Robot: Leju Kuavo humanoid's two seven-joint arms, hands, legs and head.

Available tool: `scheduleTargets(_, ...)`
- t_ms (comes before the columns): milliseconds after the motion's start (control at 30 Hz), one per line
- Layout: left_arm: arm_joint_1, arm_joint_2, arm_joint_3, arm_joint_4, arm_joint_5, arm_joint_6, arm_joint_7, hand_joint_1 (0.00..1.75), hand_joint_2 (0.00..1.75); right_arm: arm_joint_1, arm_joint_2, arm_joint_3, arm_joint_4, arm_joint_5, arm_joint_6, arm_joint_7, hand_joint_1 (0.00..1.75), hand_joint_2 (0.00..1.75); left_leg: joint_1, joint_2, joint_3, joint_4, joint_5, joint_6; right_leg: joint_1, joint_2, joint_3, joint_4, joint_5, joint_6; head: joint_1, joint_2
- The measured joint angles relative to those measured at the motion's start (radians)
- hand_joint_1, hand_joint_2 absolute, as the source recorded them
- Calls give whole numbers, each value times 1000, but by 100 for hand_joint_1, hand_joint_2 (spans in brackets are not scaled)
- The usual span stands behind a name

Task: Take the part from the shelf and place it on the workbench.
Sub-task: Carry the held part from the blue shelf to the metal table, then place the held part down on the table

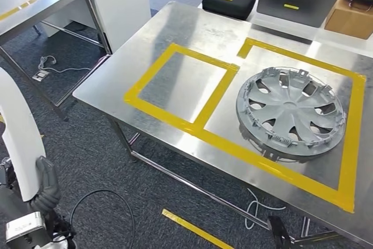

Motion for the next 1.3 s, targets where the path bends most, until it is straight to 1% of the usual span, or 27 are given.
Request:
scheduleTargets(33,-1,-1,0,3,0,0,0,175,175,1,-1,1,0,0,0,0,0,175,1,7,6,-5,9,5,-1,2,1,-2,-4,6,1,0)
scheduleTargets(100,-4,-1,0,10,-2,0,0,175,175,1,-2,2,-1,-2,0,0,0,175,4,24,19,-18,9,15,1,-14,-11,28,-30,16,3,0)
scheduleTargets(133,-5,-2,0,15,-4,0,0,175,175,0,-3,3,-1,-3,1,0,0,175,5,32,23,-22,8,20,2,-29,-35,74,-55,18,4,0)
scheduleTargets(200,-6,-2,0,29,-8,0,0,175,175,0,-3,7,0,-5,3,0,0,175,1,47,25,-23,2,28,3,-48,-111,206,-109,22,6,0)
scheduleTargets(233,-6,-2,1,37,-9,0,0,175,175,2,-3,8,0,-5,4,1,0,175,-1,54,27,-23,-1,30,3,-51,-142,252,-117,22,5,0)
scheduleTargets(267,-7,-1,1,44,-12,0,0,175,175,4,-4,9,0,-6,4,1,0,175,-3,61,29,-23,-4,32,3,-53,-157,265,-105,21,6,0)
scheduleTargets(300,-7,-1,1,51,-16,0,0,175,175,5,-4,9,0,-7,4,1,0,175,-4,67,34,-22,-8,32,4,-56,-151,237,-74,19,6,0)
scheduleTargets(333,-7,-1,1,57,-20,0,0,175,175,5,-5,10,0,-8,4,1,0,175,-5,74,41,-22,-13,31,6,-65,-129,177,-31,16,6,0)
scheduleTargets(400,-8,-1,1,68,-26,0,0,175,175,2,-5,11,0,-9,4,1,0,175,-10,88,52,-21,-23,25,14,-111,-74,53,32,4,5,0)
scheduleTargets(467,-9,-1,1,77,-27,0,0,175,175,-1,-5,12,0,-10,4,1,0,175,-16,104,57,-19,-29,18,22,-136,-52,5,48,-6,5,0)
scheduleTargets(533,-9,-1,1,82,-28,0,0,175,175,0,-5,13,0,-11,4,2,0,175,-16,120,61,-18,-34,10,21,-115,-51,-1,52,-13,5,0)
scheduleTargets(600,-10,0,0,86,-29,0,0,175,175,1,-5,14,0,-12,4,2,0,175,-12,103,55,11,-60,-1,15,-93,-46,-7,57,-23,3,0)
scheduleTargets(667,-10,1,1,90,-34,0,0,175,175,-1,-5,16,0,-13,6,2,0,175,-5,67,12,115,-118,-12,10,-70,-43,-9,59,-30,0,0)
scheduleTargets(733,-10,2,2,95,-40,0,0,175,175,-1,-5,17,0,-14,8,2,0,175,1,55,-43,233,-163,-19,9,-46,-42,-9,58,-32,0,0)
scheduleTargets(767,-10,3,2,99,-44,0,0,175,175,0,-5,17,0,-14,9,2,0,175,3,54,-54,253,-160,-20,9,-34,-41,-9,58,-32,0,0)
scheduleTargets(800,-11,3,2,102,-48,0,0,175,175,1,-5,17,0,-15,10,2,0,175,4,54,-48,237,-139,-20,8,-21,-40,-9,58,-32,0,0)
scheduleTargets(833,-12,3,2,105,-52,0,1,175,175,2,-5,18,0,-15,11,2,0,175,5,48,-26,186,-102,-18,8,-8,-37,-9,58,-31,0,0)
scheduleTargets(900,-19,5,2,111,-65,0,5,175,175,2,-5,23,0,-15,12,2,0,175,9,11,34,56,-40,-13,7,16,-36,-8,56,-25,0,0)
scheduleTargets(933,-23,6,2,114,-74,1,10,175,175,1,-5,26,0,-16,13,3,0,175,10,-7,54,11,-27,-10,6,26,-38,-6,57,-19,0,0)
scheduleTargets(967,-28,7,2,117,-85,1,18,175,175,1,-5,29,0,-16,13,4,0,175,10,-19,64,-11,-28,-8,4,34,-42,-6,58,-12,1,0)
scheduleTargets(1033,-39,10,2,122,-105,1,38,175,175,2,-7,33,-1,-17,15,7,0,175,8,-12,66,-22,-30,-1,0,46,-52,-9,61,3,1,0)
scheduleTargets(1067,-46,11,1,125,-112,1,46,175,175,4,-9,34,-1,-18,16,8,0,175,9,-3,68,-27,-28,4,-1,38,-56,-7,58,9,2,0)
scheduleTargets(1133,-55,14,0,130,-122,1,59,175,175,2,-11,38,-1,-18,18,9,0,175,11,19,72,-37,-24,17,1,-6,-88,48,24,18,7,0)
scheduleTargets(1167,-58,16,-1,133,-127,1,68,175,175,0,-11,40,-1,-18,19,10,0,175,10,31,73,-38,-24,21,2,-31,-116,107,-6,21,9,0)
scheduleTargets(1233,-61,24,-2,138,-136,1,90,175,175,-2,-11,43,-1,-20,20,11,0,175,8,56,73,-38,-26,25,2,-51,-181,236,-58,26,11,0)
scheduleTargets(1267,-62,28,-3,142,-140,1,100,175,175,0,-12,44,-1,-21,20,13,0,175,7,68,74,-38,-27,26,2,-53,-197,268,-62,27,11,0)
scheduleTargets(1300,-65,33,-4,145,-144,1,110,175,175,1,-12,45,-1,-22,20,14,0,175,7,78,74,-38,-28,26,2,-55,-193,260,-46,28,11,0)
